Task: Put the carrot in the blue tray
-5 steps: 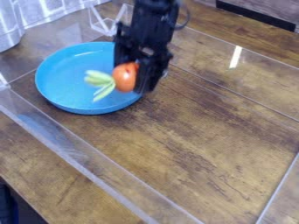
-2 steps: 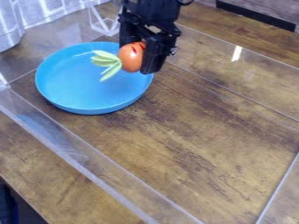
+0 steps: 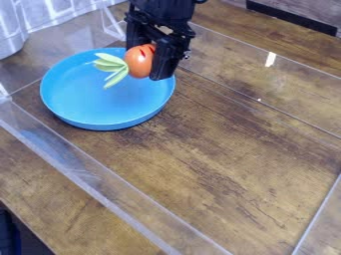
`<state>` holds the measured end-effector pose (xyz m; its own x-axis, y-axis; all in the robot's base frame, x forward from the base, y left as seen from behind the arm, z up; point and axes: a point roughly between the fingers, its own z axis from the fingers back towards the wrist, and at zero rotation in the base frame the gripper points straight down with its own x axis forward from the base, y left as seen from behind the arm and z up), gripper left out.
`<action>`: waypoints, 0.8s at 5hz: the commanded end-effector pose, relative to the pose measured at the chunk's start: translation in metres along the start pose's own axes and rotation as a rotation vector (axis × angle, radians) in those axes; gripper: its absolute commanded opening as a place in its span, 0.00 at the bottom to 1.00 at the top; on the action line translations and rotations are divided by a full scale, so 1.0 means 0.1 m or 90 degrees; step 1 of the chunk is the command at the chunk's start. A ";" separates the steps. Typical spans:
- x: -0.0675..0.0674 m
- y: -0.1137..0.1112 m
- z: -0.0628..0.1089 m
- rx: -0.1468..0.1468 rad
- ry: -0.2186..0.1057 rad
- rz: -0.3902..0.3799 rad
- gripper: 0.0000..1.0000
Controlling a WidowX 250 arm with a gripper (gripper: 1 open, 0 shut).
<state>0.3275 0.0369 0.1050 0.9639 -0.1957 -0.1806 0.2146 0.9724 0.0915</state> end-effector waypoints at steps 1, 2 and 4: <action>-0.06 0.18 0.27 0.021 -0.051 0.027 0.00; -0.08 0.26 0.26 0.027 -0.046 0.033 0.00; -0.09 0.38 0.22 0.038 -0.036 0.042 0.00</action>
<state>0.3247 0.0638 0.1072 0.9668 -0.1653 -0.1947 0.1926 0.9725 0.1306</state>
